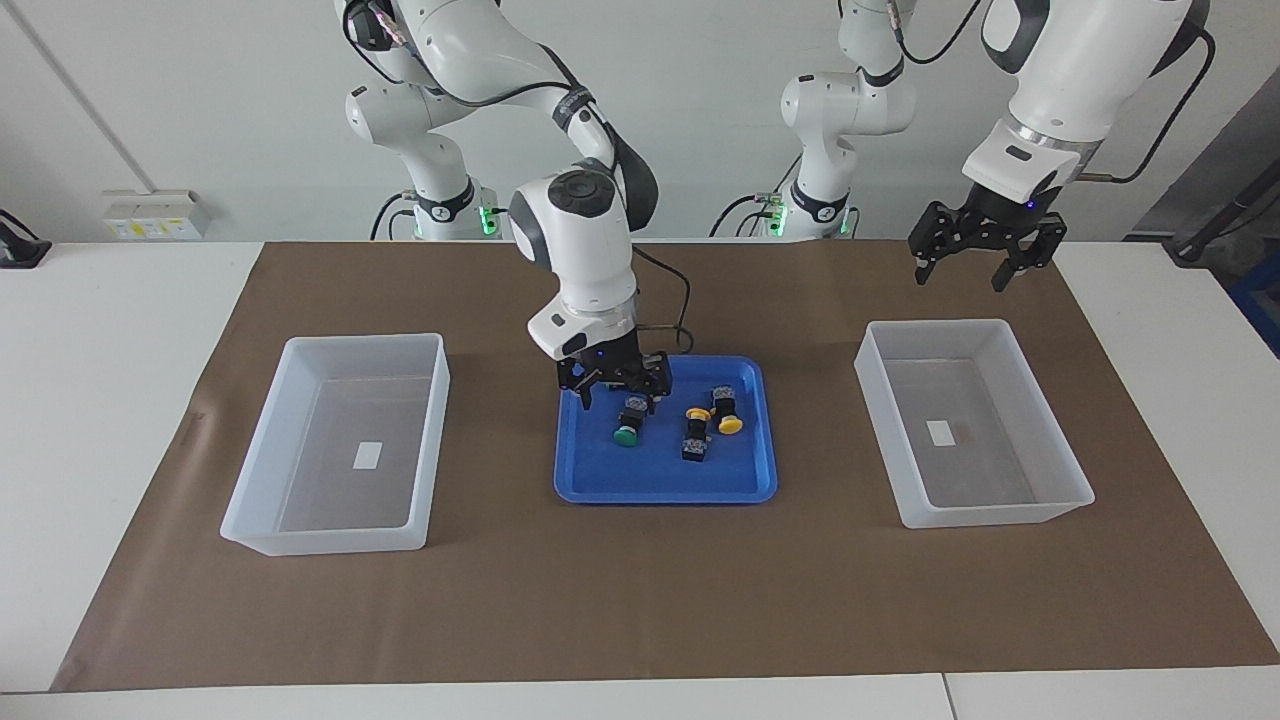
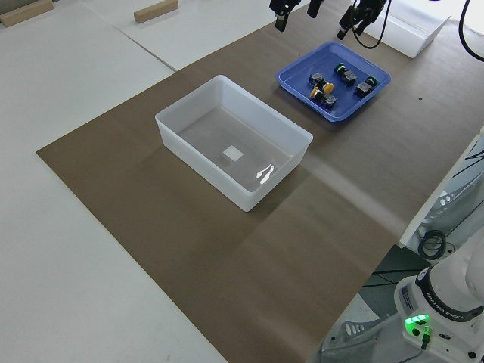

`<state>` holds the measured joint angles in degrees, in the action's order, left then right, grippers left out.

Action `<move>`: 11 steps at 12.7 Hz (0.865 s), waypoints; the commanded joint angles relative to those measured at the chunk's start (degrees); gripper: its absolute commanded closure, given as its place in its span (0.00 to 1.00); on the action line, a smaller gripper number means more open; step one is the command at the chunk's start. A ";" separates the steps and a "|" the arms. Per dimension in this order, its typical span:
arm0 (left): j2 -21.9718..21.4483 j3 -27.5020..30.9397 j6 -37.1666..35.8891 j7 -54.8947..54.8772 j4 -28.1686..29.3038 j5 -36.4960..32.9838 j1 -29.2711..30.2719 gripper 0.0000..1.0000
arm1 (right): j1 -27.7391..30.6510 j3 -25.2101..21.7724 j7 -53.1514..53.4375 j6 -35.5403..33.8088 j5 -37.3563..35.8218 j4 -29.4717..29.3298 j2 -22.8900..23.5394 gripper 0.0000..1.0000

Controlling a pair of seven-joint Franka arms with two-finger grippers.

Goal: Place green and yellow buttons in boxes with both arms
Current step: 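Reach both grippers into the blue tray and grasp a button each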

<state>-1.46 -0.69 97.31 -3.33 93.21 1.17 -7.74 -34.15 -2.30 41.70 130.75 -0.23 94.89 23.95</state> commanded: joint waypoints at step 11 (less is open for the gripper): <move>2.85 0.51 29.49 16.42 19.72 -0.29 -12.38 0.00 | -2.68 -0.16 3.83 2.67 -5.31 5.56 3.21 0.24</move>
<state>0.35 -1.00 121.93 10.95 110.35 1.20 -18.35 -37.13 -2.74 45.47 131.67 -4.57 97.60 28.60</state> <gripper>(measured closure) 0.000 0.057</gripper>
